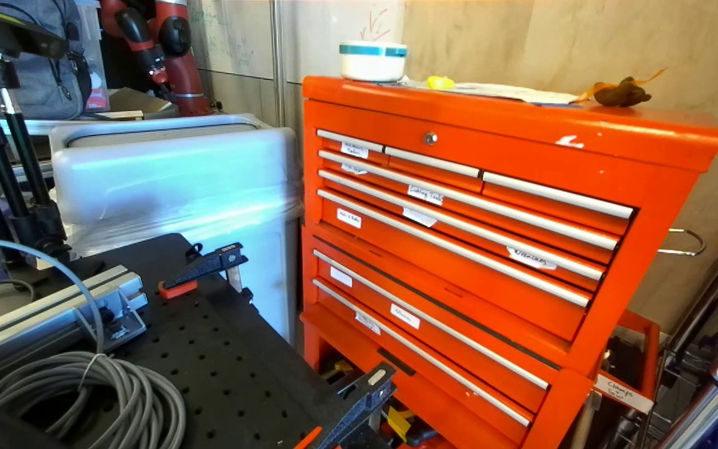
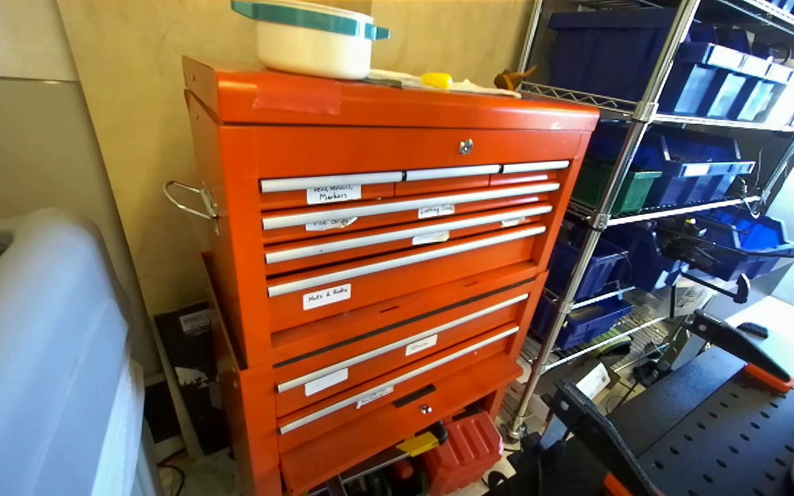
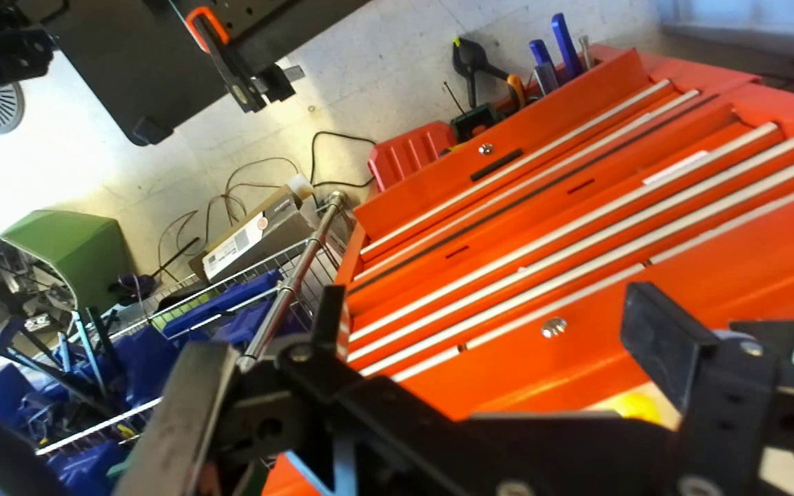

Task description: Remove the turtle plush toy from the white pot and place it on top of the cabinet.

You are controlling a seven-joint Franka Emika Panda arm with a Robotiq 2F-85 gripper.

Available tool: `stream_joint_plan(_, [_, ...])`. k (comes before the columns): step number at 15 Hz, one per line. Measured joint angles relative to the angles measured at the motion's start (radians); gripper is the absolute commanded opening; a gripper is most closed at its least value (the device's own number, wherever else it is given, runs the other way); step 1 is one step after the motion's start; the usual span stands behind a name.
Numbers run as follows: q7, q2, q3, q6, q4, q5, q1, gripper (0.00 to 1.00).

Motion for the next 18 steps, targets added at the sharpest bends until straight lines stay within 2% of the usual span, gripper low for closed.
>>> stream_joint_plan(3, [0.113,0.112,0.029,-0.003,0.136,-0.001,0.03,1.0])
stream_joint_plan(9, [0.255,0.401,0.028,-0.006,0.422,0.001,0.112,1.0])
stream_joint_plan(13, [0.292,0.586,-0.002,-0.004,0.59,0.0,0.176,1.0])
stream_joint_plan(18, [0.281,0.731,-0.045,-0.043,0.763,0.001,0.235,1.0])
